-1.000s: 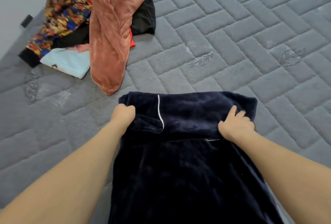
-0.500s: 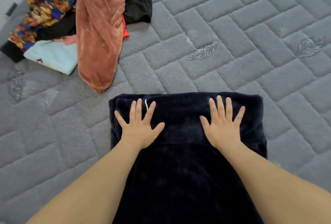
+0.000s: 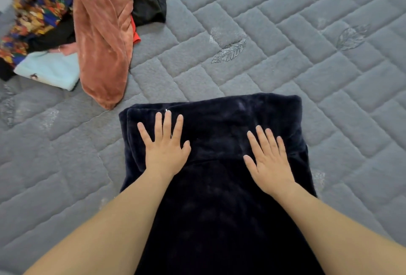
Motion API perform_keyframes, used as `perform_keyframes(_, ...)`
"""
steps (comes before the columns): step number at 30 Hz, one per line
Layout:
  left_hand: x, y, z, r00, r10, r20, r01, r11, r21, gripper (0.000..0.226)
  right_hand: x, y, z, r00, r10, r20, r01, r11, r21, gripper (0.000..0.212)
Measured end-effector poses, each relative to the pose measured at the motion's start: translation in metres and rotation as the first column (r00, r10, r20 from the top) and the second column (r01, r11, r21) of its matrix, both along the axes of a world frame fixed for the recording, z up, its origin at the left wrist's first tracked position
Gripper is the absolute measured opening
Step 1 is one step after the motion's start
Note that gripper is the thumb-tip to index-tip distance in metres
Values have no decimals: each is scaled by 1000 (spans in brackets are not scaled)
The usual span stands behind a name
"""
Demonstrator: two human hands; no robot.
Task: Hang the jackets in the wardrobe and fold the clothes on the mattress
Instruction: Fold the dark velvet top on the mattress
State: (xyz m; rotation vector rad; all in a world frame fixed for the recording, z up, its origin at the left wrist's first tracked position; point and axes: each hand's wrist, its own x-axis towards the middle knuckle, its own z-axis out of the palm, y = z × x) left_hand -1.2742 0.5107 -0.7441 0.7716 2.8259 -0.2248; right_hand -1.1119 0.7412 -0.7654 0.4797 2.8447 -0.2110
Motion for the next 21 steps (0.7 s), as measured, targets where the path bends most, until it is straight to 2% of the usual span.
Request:
perform_keyframes(3, 41, 3, 2, 953, -296, -61, 302, 937, 176, 61, 40, -6, 9, 999, 34, 33, -33, 999, -43, 70)
perform_keyframes(5, 75, 13, 7, 900, -430, 73, 407, 888, 215, 45, 67, -8, 13, 994, -12, 105, 23, 994, -105, 75)
perform_keyframes(7, 110, 24, 18, 859, -417, 298, 363, 905, 221, 31, 98, -9, 17, 966, -139, 217, 171, 976, -138, 83)
perform_keyframes(9, 140, 31, 27, 802, -318, 506, 238, 946, 218, 27, 126, -12, 23, 893, -330, 306, 379, 918, -115, 93)
perform_keyframes(12, 177, 36, 34, 695, -202, 691, 150, 979, 135, 31, 158, -14, 32, 720, -599, 349, 666, 738, -107, 106)
perform_keyframes(14, 201, 35, 37, 667, -152, 729, 164, 985, 55, 37, 173, -10, 34, 591, -716, 371, 800, 580, -153, 106)
perform_keyframes(16, 225, 36, 39, 689, -109, 716, 193, 980, -36, 51, 193, -2, 34, 497, -728, 473, 868, 432, -247, 87)
perform_keyframes(18, 247, 40, 42, 697, -65, 714, 215, 969, -122, 70, 213, 4, 38, 433, -627, 648, 900, 338, -275, 69)
perform_keyframes(21, 277, 44, 38, 661, 18, 750, 227, 948, -223, 115, 232, 10, 53, 317, -413, 854, 948, 163, -273, 66)
